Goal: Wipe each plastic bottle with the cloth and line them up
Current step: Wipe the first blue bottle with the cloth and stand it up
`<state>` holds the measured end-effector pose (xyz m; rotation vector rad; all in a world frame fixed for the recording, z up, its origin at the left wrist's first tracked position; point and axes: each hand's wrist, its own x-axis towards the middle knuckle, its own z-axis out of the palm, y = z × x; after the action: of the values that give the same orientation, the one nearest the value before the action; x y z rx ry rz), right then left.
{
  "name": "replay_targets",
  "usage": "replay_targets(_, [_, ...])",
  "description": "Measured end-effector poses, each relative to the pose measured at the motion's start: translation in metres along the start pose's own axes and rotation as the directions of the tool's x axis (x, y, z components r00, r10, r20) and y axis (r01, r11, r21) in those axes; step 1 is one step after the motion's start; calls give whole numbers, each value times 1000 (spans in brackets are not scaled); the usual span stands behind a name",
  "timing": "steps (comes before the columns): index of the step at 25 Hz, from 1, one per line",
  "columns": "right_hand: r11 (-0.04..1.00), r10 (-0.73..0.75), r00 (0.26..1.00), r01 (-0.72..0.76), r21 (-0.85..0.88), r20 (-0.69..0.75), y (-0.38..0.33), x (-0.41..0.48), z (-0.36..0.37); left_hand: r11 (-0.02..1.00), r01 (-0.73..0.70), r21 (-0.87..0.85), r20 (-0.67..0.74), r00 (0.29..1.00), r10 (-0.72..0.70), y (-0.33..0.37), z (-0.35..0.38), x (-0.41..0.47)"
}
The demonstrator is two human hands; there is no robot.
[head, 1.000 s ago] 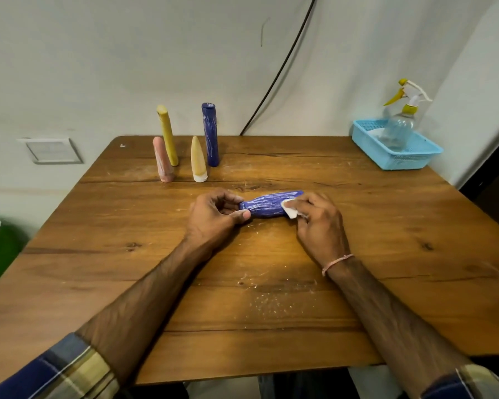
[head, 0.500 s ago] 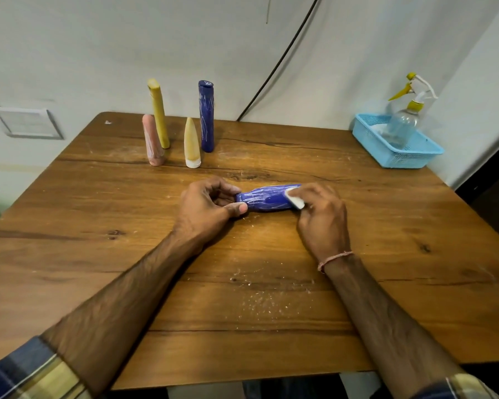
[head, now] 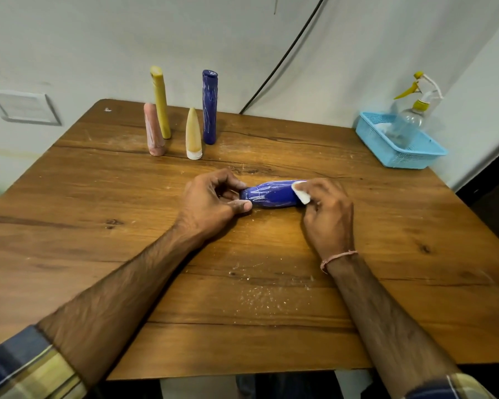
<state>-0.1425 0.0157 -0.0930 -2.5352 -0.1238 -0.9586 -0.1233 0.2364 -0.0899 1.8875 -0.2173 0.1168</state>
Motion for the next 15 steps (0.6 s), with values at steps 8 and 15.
replay_targets(8, [998, 60, 998, -60, -22, -22, -1, 2, 2, 1000, -6, -1, 26, 1000, 6, 0, 0, 0])
replay_targets(15, [999, 40, 999, -40, -26, -6, -6, -1, 4, 999, -40, 15, 22, 999, 40, -3, 0, 0])
